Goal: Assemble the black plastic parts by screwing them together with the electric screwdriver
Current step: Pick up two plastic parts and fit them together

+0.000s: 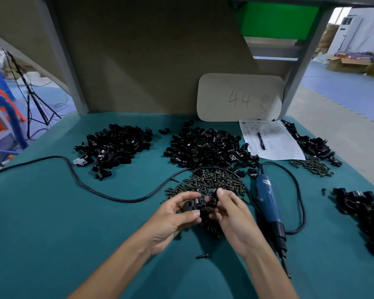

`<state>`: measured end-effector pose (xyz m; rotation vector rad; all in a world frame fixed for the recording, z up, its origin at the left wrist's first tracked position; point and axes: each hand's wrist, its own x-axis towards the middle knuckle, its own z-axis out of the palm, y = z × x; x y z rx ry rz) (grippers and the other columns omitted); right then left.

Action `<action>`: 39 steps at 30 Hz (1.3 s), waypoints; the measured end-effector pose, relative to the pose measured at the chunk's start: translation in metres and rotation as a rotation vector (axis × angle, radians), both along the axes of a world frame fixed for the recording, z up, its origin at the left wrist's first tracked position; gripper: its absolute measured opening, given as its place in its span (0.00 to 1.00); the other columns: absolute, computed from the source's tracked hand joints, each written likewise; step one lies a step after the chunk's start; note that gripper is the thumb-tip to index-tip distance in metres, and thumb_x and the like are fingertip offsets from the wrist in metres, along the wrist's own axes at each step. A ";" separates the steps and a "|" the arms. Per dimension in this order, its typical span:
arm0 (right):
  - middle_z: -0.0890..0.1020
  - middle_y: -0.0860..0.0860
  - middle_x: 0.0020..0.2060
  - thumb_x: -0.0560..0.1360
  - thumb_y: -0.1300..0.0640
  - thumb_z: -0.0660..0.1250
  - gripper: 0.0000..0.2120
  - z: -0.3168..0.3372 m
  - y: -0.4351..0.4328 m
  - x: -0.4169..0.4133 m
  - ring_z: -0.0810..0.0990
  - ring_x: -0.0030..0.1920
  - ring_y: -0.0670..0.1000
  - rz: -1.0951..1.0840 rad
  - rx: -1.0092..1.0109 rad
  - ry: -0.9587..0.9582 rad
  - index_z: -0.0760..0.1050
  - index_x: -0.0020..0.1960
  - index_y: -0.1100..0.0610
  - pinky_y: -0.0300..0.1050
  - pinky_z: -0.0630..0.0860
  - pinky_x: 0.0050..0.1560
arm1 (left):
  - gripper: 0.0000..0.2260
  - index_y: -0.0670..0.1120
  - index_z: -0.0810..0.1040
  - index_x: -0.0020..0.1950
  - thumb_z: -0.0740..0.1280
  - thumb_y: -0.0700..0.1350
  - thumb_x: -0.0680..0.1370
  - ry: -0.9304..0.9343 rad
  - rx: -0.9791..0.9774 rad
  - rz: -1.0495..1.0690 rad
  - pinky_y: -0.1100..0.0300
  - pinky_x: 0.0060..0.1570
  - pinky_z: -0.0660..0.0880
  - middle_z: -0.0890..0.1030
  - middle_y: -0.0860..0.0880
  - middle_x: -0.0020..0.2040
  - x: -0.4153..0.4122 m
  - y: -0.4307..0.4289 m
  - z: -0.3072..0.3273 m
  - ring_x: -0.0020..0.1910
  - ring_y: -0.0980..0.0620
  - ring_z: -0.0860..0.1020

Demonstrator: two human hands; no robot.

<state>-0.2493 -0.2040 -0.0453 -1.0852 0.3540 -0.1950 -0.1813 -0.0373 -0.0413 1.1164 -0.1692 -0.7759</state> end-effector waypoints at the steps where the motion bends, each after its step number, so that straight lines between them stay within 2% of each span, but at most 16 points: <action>1: 0.85 0.57 0.46 0.79 0.52 0.69 0.08 0.001 0.001 0.000 0.83 0.43 0.49 -0.004 -0.008 0.005 0.76 0.53 0.57 0.43 0.80 0.44 | 0.20 0.44 0.83 0.59 0.75 0.32 0.69 -0.014 -0.001 -0.004 0.59 0.47 0.82 0.80 0.40 0.55 -0.001 -0.001 -0.001 0.45 0.48 0.83; 4: 0.84 0.56 0.45 0.76 0.53 0.72 0.08 0.003 0.002 -0.001 0.79 0.37 0.47 -0.011 0.011 0.028 0.77 0.51 0.56 0.41 0.80 0.38 | 0.17 0.45 0.82 0.57 0.76 0.32 0.71 -0.136 0.029 0.000 0.58 0.47 0.82 0.79 0.42 0.56 -0.001 -0.003 -0.003 0.44 0.48 0.83; 7: 0.83 0.57 0.46 0.80 0.54 0.70 0.05 0.004 0.003 -0.002 0.74 0.32 0.47 -0.015 -0.039 0.069 0.77 0.53 0.55 0.39 0.72 0.29 | 0.13 0.52 0.82 0.55 0.76 0.38 0.75 -0.415 0.159 -0.020 0.51 0.47 0.82 0.81 0.48 0.52 -0.001 -0.002 -0.004 0.43 0.48 0.83; 11: 0.85 0.56 0.43 0.83 0.56 0.65 0.11 0.005 0.010 -0.002 0.81 0.36 0.49 -0.042 0.024 0.070 0.81 0.52 0.64 0.39 0.79 0.34 | 0.14 0.56 0.79 0.57 0.77 0.48 0.73 -0.615 0.301 0.002 0.50 0.41 0.81 0.83 0.52 0.48 -0.003 0.000 -0.007 0.39 0.50 0.83; 13: 0.87 0.58 0.47 0.84 0.63 0.62 0.11 0.007 0.011 -0.005 0.84 0.39 0.49 -0.019 0.074 0.051 0.83 0.55 0.65 0.38 0.81 0.38 | 0.14 0.57 0.79 0.56 0.76 0.48 0.74 -0.656 0.323 0.033 0.52 0.42 0.82 0.84 0.53 0.48 -0.003 0.000 -0.008 0.40 0.52 0.83; 15: 0.87 0.59 0.50 0.84 0.68 0.60 0.13 0.007 0.012 -0.009 0.85 0.42 0.49 0.054 0.032 0.032 0.82 0.59 0.63 0.39 0.81 0.42 | 0.13 0.58 0.80 0.55 0.77 0.46 0.74 -0.706 0.350 0.060 0.54 0.46 0.82 0.83 0.53 0.51 -0.001 0.001 -0.010 0.43 0.53 0.83; 18: 0.86 0.56 0.55 0.84 0.67 0.60 0.15 0.007 0.015 -0.014 0.83 0.47 0.48 0.134 -0.107 0.011 0.82 0.62 0.58 0.40 0.80 0.45 | 0.15 0.59 0.81 0.56 0.78 0.45 0.74 -0.719 0.394 0.059 0.50 0.56 0.80 0.82 0.55 0.55 0.000 0.003 -0.012 0.51 0.54 0.83; 20: 0.87 0.55 0.56 0.84 0.67 0.60 0.15 0.007 0.016 -0.016 0.83 0.49 0.48 0.164 -0.182 0.011 0.83 0.61 0.57 0.41 0.79 0.48 | 0.14 0.59 0.82 0.57 0.77 0.46 0.74 -0.738 0.416 0.077 0.51 0.60 0.78 0.81 0.57 0.55 -0.002 0.003 -0.012 0.55 0.56 0.82; 23: 0.87 0.57 0.55 0.83 0.68 0.61 0.14 0.009 0.015 -0.018 0.83 0.51 0.51 0.162 -0.190 0.006 0.84 0.60 0.58 0.45 0.80 0.56 | 0.13 0.60 0.83 0.54 0.78 0.45 0.74 -0.733 0.401 0.108 0.55 0.55 0.80 0.83 0.57 0.54 -0.001 0.004 -0.011 0.52 0.56 0.83; 24: 0.87 0.58 0.54 0.82 0.69 0.62 0.13 0.009 0.014 -0.019 0.84 0.50 0.52 0.137 -0.158 -0.003 0.83 0.58 0.60 0.45 0.81 0.56 | 0.13 0.61 0.83 0.54 0.78 0.46 0.74 -0.729 0.391 0.112 0.56 0.53 0.81 0.83 0.56 0.54 -0.001 0.005 -0.010 0.51 0.56 0.83; 27: 0.87 0.60 0.49 0.82 0.68 0.63 0.10 0.009 0.011 -0.015 0.85 0.46 0.51 0.025 -0.030 -0.002 0.82 0.56 0.63 0.40 0.82 0.48 | 0.12 0.62 0.80 0.57 0.76 0.51 0.75 -0.801 0.422 0.081 0.60 0.53 0.80 0.84 0.59 0.54 -0.001 0.007 -0.008 0.52 0.59 0.83; 29: 0.87 0.57 0.48 0.82 0.69 0.62 0.11 0.007 0.012 -0.015 0.85 0.45 0.50 0.016 0.002 -0.008 0.81 0.57 0.63 0.39 0.81 0.47 | 0.14 0.64 0.77 0.61 0.72 0.58 0.76 -0.885 0.497 0.043 0.58 0.50 0.80 0.83 0.61 0.52 -0.003 0.008 -0.006 0.49 0.60 0.82; 32: 0.87 0.53 0.52 0.83 0.70 0.59 0.15 0.006 0.016 -0.019 0.85 0.49 0.49 0.095 -0.061 -0.041 0.81 0.62 0.59 0.40 0.81 0.49 | 0.16 0.65 0.73 0.64 0.67 0.63 0.77 -0.917 0.521 0.023 0.52 0.46 0.82 0.83 0.59 0.49 -0.005 0.010 -0.006 0.42 0.57 0.83; 34: 0.85 0.53 0.58 0.83 0.70 0.59 0.18 0.007 0.015 -0.022 0.84 0.53 0.49 0.149 -0.134 -0.049 0.82 0.64 0.56 0.42 0.80 0.52 | 0.17 0.65 0.72 0.65 0.66 0.64 0.78 -0.903 0.507 0.006 0.50 0.44 0.82 0.84 0.56 0.47 -0.006 0.011 -0.007 0.39 0.55 0.84; 36: 0.83 0.55 0.59 0.83 0.69 0.60 0.18 0.008 0.010 -0.024 0.82 0.52 0.50 0.185 -0.187 -0.043 0.83 0.61 0.52 0.43 0.79 0.53 | 0.16 0.65 0.71 0.65 0.65 0.65 0.78 -0.900 0.504 -0.010 0.54 0.42 0.83 0.84 0.55 0.45 -0.007 0.012 -0.007 0.38 0.55 0.84; 39: 0.79 0.56 0.50 0.81 0.62 0.66 0.12 0.010 0.006 -0.024 0.76 0.45 0.49 0.230 -0.140 -0.013 0.83 0.58 0.49 0.45 0.76 0.50 | 0.15 0.65 0.71 0.63 0.64 0.65 0.79 -0.961 0.529 -0.011 0.65 0.38 0.77 0.82 0.57 0.44 -0.005 0.013 -0.002 0.37 0.59 0.80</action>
